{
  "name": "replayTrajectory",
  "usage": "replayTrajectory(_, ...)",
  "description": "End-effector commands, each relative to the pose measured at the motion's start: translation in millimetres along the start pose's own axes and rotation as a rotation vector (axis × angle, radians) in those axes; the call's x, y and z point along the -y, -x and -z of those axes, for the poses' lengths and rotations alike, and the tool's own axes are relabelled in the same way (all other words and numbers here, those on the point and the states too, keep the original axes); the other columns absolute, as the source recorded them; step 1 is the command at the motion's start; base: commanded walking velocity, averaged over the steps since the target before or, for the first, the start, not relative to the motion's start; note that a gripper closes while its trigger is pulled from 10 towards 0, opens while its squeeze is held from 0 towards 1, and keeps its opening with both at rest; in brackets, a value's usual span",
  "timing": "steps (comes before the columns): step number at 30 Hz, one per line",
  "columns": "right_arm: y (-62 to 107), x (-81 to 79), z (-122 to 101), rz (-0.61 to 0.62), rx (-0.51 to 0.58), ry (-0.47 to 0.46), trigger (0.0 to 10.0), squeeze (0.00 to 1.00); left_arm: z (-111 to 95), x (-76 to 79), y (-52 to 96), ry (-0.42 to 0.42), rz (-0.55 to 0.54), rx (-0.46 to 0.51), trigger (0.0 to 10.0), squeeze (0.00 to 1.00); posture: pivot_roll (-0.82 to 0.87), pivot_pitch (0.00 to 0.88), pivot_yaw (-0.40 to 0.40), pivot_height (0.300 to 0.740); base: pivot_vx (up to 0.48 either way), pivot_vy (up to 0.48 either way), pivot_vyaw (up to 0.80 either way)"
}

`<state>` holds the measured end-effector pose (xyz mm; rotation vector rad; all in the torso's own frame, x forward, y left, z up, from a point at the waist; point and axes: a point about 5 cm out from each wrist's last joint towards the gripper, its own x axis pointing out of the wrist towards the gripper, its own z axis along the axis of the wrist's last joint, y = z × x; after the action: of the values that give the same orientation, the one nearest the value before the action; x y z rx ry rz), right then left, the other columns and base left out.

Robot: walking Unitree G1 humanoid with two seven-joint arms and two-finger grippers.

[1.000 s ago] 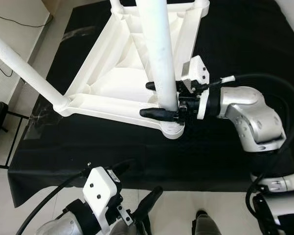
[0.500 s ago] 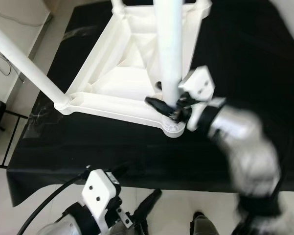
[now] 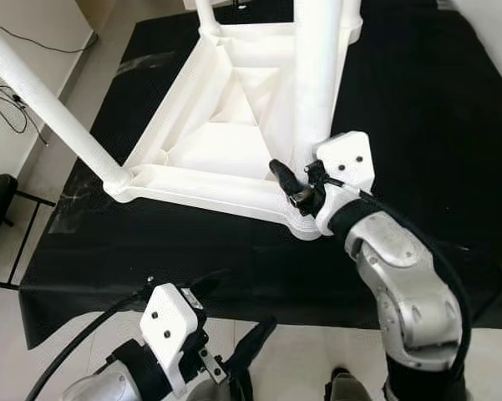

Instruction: Building children table

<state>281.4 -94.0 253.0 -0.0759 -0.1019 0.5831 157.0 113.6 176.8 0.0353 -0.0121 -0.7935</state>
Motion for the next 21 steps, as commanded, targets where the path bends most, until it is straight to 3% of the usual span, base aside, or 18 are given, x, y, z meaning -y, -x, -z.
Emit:
replayTrajectory(1, -6.5, -12.6, 7.1, -0.198, -0.029, -0.099, 10.0, 1.00, 6.5, -1.4, 1.0, 0.020, -0.016, -0.022, 10.0, 0.00, -0.05, 0.323, 0.171, 0.740, 0.000, 0.000, 0.00)
replayTrajectory(2, -6.6, -12.2, -1.6, -0.295, 0.016, -0.073, 10.0, 1.00, 6.6, -1.5, 0.9, 0.020, -0.016, -0.021, 10.0, 0.00, -0.05, 0.323, 0.171, 0.740, 0.000, 0.000, 0.00)
replayTrajectory(4, -6.6, -12.2, -1.6, -0.295, 0.016, -0.073, 10.0, 1.00, 6.6, -1.5, 0.9, 0.020, -0.016, -0.021, 10.0, 0.00, -0.05, 0.323, 0.171, 0.740, 0.000, 0.000, 0.00)
replayTrajectory(5, -6.6, -8.0, -6.8, -0.361, 0.040, -0.030, 10.0, 0.61, 6.7, -1.3, 0.3, 0.020, -0.015, -0.021, 10.0, 0.00, -0.04, 0.313, 0.168, 0.740, 0.000, 0.000, 0.00)
replayTrajectory(6, -6.6, -8.0, -6.8, -0.361, 0.040, -0.030, 10.0, 0.61, 6.7, -1.3, 0.3, 0.020, -0.015, -0.021, 10.0, 0.00, -0.04, 0.313, 0.168, 0.740, 0.000, 0.000, 0.00)
replayTrajectory(7, -7.4, -1.2, -9.9, -0.475, 0.042, 0.036, 10.0, 0.00, 7.0, -1.1, -0.1, 0.019, -0.014, -0.020, 10.0, 0.00, -0.03, 0.306, 0.168, 0.740, 0.000, 0.000, 0.00)
replayTrajectory(8, -7.4, -1.2, -9.9, -0.475, 0.042, 0.036, 10.0, 0.00, 7.0, -1.1, -0.1, 0.019, -0.014, -0.020, 10.0, 0.00, -0.03, 0.306, 0.168, 0.740, 0.000, 0.000, 0.00)
replayTrajectory(10, -10.1, 12.2, -9.7, -0.660, 0.003, 0.147, 10.0, 0.00, 7.2, -0.7, -0.5, 0.016, -0.016, -0.019, 10.0, 0.00, -0.03, 0.305, 0.166, 0.740, 0.000, 0.000, 0.00)
replayTrajectory(12, -14.6, 21.1, -8.4, -0.768, -0.034, 0.193, 10.0, 0.00, 7.0, -0.2, -0.7, 0.014, -0.018, -0.017, 10.0, 0.00, -0.02, 0.305, 0.162, 0.740, 0.000, 0.000, 0.00)
replayTrajectory(17, -22.2, 30.5, -10.7, -0.807, -0.040, 0.179, 9.8, 0.00, 6.5, 0.4, -1.0, 0.014, -0.020, -0.014, 10.0, 0.00, -0.02, 0.308, 0.162, 0.740, 0.000, 0.000, 0.00)
replayTrajectory(18, -24.0, 32.9, -11.6, -0.821, -0.041, 0.184, 0.9, 0.00, 6.3, 0.6, -1.2, 0.015, -0.020, -0.014, 10.0, 0.00, -0.02, 0.313, 0.160, 0.740, 0.000, 0.000, 0.00)
replayTrajectory(19, -26.1, 36.0, -12.5, -0.836, -0.043, 0.188, 0.0, 0.00, 6.2, 1.0, -1.5, 0.015, -0.020, -0.012, 10.0, 0.00, -0.02, 0.317, 0.158, 0.740, 0.000, 0.000, 0.00)
replayTrajectory(21, -26.6, 38.9, -13.2, -0.865, -0.047, 0.194, 0.0, 0.00, 6.2, 1.8, -2.1, 0.018, -0.018, -0.010, 10.0, 0.00, -0.03, 0.319, 0.153, 0.740, 0.000, 0.000, 0.00)
